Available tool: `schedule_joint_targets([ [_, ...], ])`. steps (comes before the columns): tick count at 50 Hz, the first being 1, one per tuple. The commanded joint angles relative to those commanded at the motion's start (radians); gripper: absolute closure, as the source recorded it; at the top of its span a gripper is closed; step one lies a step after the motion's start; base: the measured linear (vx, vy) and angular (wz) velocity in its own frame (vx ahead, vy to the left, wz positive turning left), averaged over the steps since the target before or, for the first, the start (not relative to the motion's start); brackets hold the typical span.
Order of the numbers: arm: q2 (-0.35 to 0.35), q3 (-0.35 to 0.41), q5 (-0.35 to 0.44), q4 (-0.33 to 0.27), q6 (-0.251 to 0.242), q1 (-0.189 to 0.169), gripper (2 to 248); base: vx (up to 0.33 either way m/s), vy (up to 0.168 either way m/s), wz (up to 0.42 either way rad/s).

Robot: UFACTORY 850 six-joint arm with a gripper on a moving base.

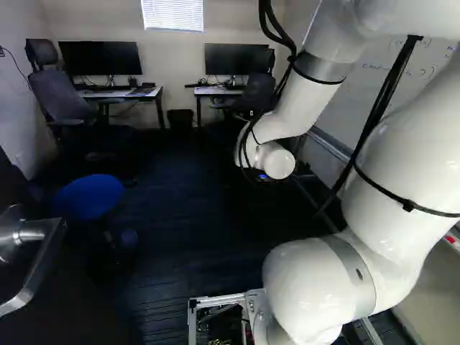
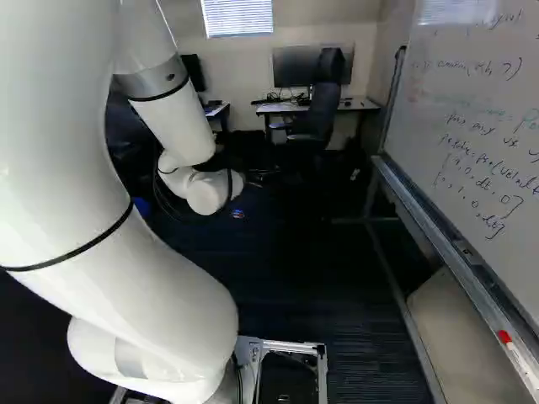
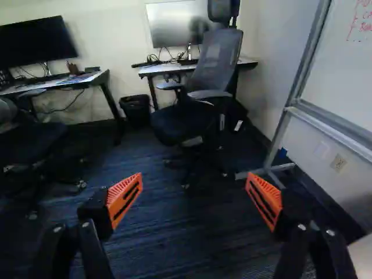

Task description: Open the door and move inside

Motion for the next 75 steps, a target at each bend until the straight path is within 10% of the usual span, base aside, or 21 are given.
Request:
schedule_joint_targets([
  [75,0.240,0.260,-0.042,-0.192,0.000,-0.038,3,0.000,0.000,0.000],
])
